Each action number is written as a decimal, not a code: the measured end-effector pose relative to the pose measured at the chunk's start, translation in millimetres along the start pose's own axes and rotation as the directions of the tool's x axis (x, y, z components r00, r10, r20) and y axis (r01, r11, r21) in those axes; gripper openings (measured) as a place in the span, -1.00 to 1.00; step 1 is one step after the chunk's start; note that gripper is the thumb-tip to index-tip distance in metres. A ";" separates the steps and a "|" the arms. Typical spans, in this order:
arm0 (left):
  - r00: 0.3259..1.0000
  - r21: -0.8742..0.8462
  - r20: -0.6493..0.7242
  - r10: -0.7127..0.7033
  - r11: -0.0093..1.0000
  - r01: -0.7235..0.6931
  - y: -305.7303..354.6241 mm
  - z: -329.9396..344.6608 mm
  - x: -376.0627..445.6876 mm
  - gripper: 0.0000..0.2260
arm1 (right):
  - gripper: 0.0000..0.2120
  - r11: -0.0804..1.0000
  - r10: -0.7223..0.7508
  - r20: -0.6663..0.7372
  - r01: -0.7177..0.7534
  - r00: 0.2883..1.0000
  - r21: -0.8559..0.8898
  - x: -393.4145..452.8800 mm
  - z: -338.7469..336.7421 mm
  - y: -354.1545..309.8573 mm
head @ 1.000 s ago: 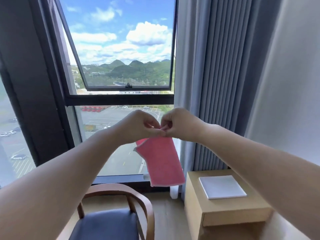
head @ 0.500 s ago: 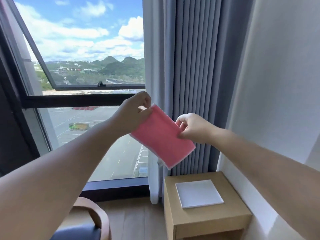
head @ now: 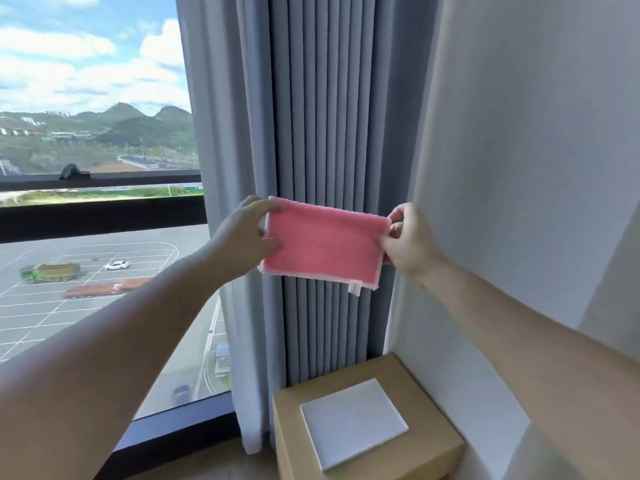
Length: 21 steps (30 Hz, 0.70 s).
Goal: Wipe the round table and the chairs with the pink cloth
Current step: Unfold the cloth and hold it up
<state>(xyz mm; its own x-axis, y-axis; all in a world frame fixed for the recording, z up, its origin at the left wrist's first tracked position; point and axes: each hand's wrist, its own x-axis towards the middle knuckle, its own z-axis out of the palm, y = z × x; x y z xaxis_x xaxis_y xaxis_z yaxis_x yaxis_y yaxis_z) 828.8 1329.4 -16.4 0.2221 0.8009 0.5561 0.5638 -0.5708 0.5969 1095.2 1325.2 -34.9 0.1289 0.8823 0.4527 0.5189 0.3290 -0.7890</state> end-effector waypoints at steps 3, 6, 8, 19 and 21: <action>0.999 -0.048 0.050 -0.023 0.999 0.025 -23.7 32.2 27.1 -0.46 | -0.62 0.988 -0.137 -0.164 0.124 0.977 -0.089 18.2 1.3 23.0; 0.992 -0.055 0.115 -0.054 0.997 0.061 -48.6 65.9 48.9 -0.39 | -0.63 0.976 -0.173 -0.166 0.146 0.971 -0.160 39.7 4.3 53.7; 0.986 -0.039 0.149 -0.079 0.996 0.085 -67.1 89.6 58.6 -0.35 | -0.74 0.972 -0.151 -0.108 0.128 0.983 -0.195 56.9 8.2 80.1; 0.751 0.252 0.296 -0.590 0.807 0.534 -208.3 280.3 19.7 -0.33 | -0.32 0.945 0.229 0.489 -0.071 0.842 -0.319 108.0 103.0 314.6; 0.669 0.270 0.310 -0.676 0.737 0.620 -238.1 324.9 -7.3 -0.30 | -0.32 0.934 0.264 0.545 -0.070 0.795 -0.350 95.7 129.7 367.1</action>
<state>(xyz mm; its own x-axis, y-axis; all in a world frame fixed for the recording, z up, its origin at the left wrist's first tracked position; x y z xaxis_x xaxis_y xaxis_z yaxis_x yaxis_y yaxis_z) 951.4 1518.3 -350.5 0.0139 0.9774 -0.2109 0.7682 0.1246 0.6280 1188.4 1574.1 -335.1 -0.2212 0.9723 -0.0750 0.7716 0.1275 -0.6232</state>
